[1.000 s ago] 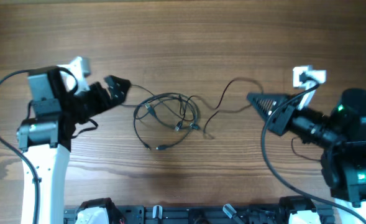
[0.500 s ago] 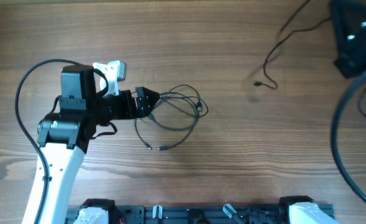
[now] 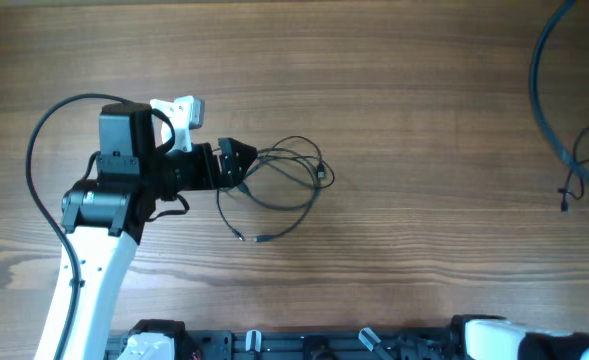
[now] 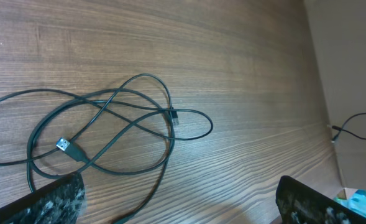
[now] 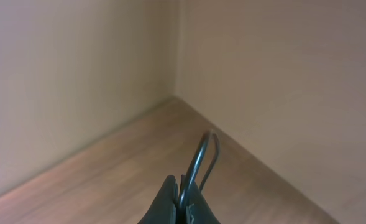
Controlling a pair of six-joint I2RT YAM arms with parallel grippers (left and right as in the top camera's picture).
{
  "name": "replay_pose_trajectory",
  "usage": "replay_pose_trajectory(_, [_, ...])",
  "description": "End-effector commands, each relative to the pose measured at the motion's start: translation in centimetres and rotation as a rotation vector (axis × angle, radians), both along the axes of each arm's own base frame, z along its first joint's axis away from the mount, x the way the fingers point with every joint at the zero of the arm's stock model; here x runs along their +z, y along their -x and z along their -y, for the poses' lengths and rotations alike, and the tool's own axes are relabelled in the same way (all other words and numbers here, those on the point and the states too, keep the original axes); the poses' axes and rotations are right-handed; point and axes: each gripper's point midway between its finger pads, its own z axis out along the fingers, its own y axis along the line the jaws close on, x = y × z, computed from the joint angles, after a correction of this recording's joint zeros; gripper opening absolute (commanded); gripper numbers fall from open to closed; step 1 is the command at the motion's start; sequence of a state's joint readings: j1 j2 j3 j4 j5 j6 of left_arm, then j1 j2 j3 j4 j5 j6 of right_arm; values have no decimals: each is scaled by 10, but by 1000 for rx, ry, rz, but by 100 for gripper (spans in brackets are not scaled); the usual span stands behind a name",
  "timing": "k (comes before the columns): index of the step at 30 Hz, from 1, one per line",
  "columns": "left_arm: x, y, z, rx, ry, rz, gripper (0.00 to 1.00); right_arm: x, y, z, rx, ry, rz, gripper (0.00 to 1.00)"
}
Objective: Untangle cables
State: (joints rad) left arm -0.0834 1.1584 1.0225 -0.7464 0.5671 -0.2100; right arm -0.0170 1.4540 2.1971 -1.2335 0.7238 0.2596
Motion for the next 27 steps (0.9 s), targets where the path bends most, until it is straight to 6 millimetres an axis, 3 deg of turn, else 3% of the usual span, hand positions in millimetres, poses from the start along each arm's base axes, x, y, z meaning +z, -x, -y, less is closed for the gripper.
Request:
replay_pose_trajectory(1, [-13,-2,3,-27,-5,-30,100,-20,3,59,-186,13,-90,5])
replay_pose_trajectory(4, [-18,-3,3,-27,-7,-46,100,-51,10,105,-280,-117,-115,4])
replay_pose_trajectory(6, [-19,-5,4,-27,-7,-50,100,-82,32,139,-367,-276,-128,4])
replay_pose_trajectory(11, [-14,-12,4,-27,-3,-8,100,-156,81,194,-483,-588,-186,4])
replay_pose_trajectory(14, [-13,-13,4,-25,-1,-3,100,-197,99,211,-530,-720,-204,4])
replay_pose_trajectory(18, [-13,-12,4,-22,0,-9,100,-235,123,223,-645,-809,-201,4])
replay_pose_trajectory(23, [-13,-12,4,-23,1,-9,100,-276,127,228,-688,-862,-207,5])
replay_pose_trajectory(24, [-13,-12,4,-23,1,-9,100,-285,126,225,-688,-889,-207,19])
replay_pose_trajectory(26, [-13,-12,4,-23,1,-9,100,-298,126,217,-677,-928,-227,66])
replay_pose_trajectory(27, [-13,-12,4,-23,1,-9,100,-301,127,214,-676,-940,-237,76])
